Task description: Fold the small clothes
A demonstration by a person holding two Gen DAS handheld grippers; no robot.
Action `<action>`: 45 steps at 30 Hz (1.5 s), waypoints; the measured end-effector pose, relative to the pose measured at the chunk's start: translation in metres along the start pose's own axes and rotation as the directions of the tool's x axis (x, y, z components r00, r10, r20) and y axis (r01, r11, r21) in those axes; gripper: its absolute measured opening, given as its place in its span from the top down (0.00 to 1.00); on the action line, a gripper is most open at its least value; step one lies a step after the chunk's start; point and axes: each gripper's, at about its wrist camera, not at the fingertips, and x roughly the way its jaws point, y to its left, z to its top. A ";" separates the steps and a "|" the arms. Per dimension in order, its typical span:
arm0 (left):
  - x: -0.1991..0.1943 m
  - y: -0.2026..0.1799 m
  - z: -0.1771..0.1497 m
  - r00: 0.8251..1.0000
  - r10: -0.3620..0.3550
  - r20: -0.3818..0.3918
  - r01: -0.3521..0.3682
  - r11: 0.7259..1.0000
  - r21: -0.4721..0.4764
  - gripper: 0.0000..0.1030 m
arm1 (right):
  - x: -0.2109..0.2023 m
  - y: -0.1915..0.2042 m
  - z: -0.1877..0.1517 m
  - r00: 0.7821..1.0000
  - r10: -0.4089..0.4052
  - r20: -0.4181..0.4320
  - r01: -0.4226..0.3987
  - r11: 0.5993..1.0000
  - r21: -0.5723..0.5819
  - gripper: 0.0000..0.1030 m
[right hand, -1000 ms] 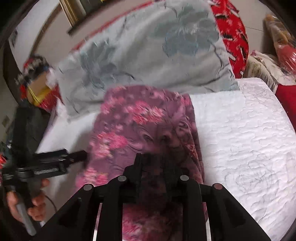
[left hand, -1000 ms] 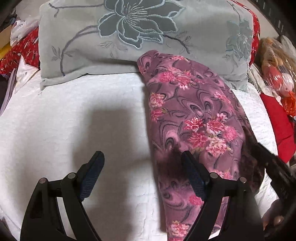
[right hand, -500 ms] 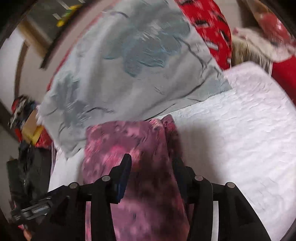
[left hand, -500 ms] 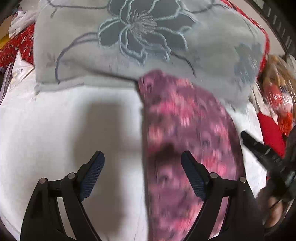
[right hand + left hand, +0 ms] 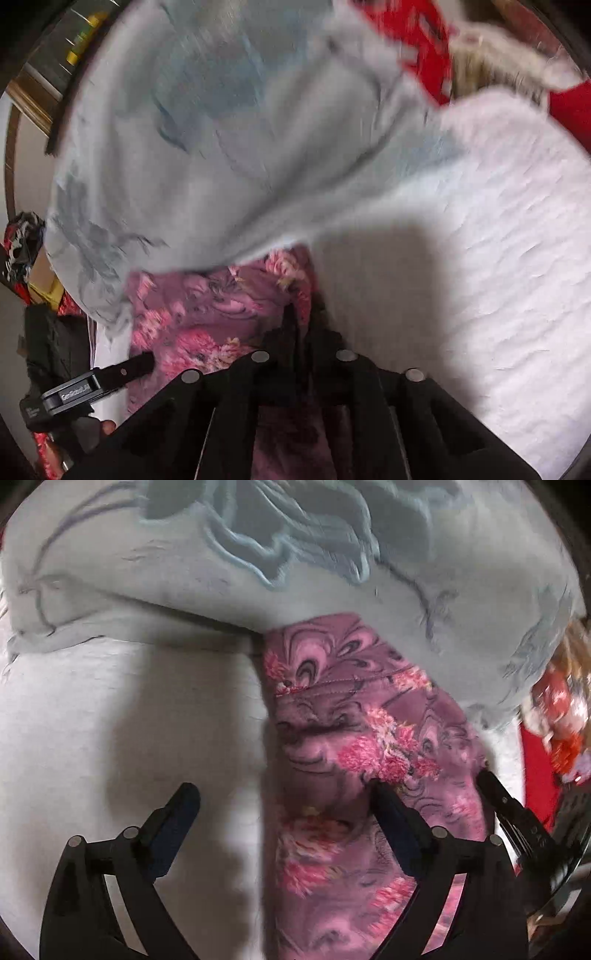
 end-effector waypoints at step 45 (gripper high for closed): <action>-0.057 0.033 -0.065 0.994 -0.108 0.000 0.107 0.986 -0.131 0.09 | -0.050 -0.019 -0.029 0.990 0.120 -0.075 -0.117 0.992 0.040 0.50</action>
